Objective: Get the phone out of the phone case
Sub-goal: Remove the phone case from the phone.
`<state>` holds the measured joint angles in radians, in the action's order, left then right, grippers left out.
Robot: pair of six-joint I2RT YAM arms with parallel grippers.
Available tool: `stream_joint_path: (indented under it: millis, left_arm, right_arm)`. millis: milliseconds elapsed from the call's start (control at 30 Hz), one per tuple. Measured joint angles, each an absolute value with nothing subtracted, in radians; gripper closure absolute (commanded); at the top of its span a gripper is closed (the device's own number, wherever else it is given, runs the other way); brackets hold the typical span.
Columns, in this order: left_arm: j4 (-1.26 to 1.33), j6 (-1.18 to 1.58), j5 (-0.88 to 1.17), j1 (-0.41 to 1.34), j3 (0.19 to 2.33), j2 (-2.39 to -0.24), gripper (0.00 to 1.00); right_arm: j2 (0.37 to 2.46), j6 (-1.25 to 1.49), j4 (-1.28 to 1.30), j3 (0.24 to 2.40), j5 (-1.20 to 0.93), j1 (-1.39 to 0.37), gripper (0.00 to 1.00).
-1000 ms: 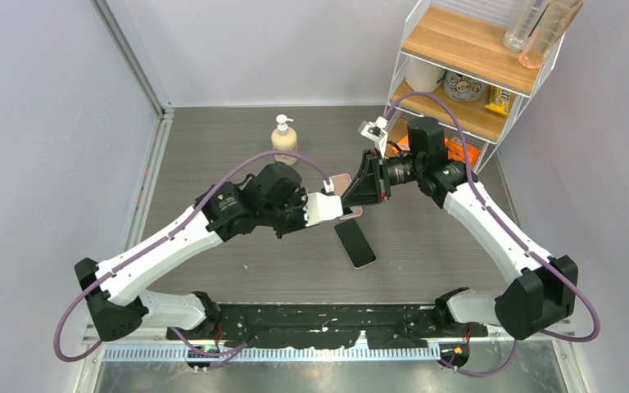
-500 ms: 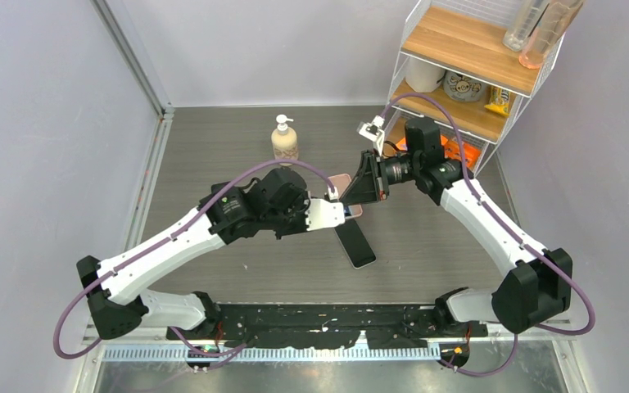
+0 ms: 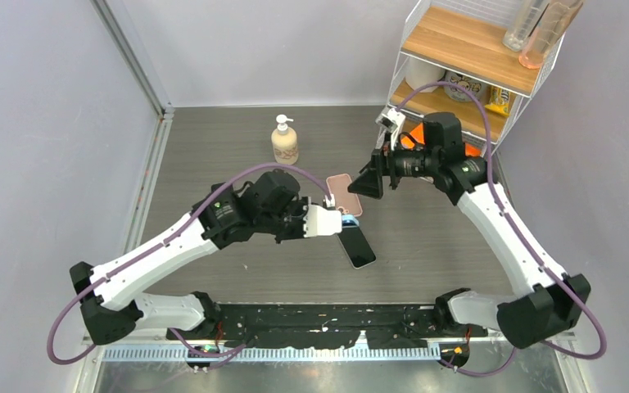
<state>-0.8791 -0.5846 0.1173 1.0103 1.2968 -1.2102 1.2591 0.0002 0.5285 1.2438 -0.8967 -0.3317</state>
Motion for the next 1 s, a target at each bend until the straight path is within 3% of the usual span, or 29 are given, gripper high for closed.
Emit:
stream_joint_path:
  millis: [233, 533, 600, 700, 767, 867, 1000]
  left_arm:
    - [-0.879, -0.556, 0.257, 0.87, 1.293, -1.168, 1.0]
    - [-0.883, -0.451, 0.585, 0.714, 1.32, -1.156, 1.0]
    - [-0.878, -0.425, 0.653, 0.704, 1.328, -1.155, 1.0]
    - [-0.871, -0.394, 0.728, 0.699, 1.333, -1.156, 1.0]
    - [-0.884, -0.37, 0.744, 0.695, 1.334, -1.155, 1.0]
    - [-0.888, -0.353, 0.764, 0.685, 1.334, -1.156, 1.0]
    - [-0.896, -0.34, 0.771, 0.68, 1.334, -1.156, 1.0]
  right_arm:
    - [1.068, -0.115, 0.578, 1.258, -0.768, -0.332, 0.16]
    - [0.955, -0.243, 0.585, 1.258, -0.831, -0.368, 0.23]
    - [0.971, -0.269, 0.596, 1.258, -0.844, -0.399, 0.28]
    - [1.002, -0.298, 0.614, 1.257, -0.872, -0.432, 0.48]
    - [1.012, -0.312, 0.622, 1.257, -0.894, -0.443, 0.55]
    - [1.022, -0.327, 0.623, 1.257, -0.915, -0.451, 0.57]
    - [1.031, -0.339, 0.624, 1.257, -0.93, -0.453, 0.52]
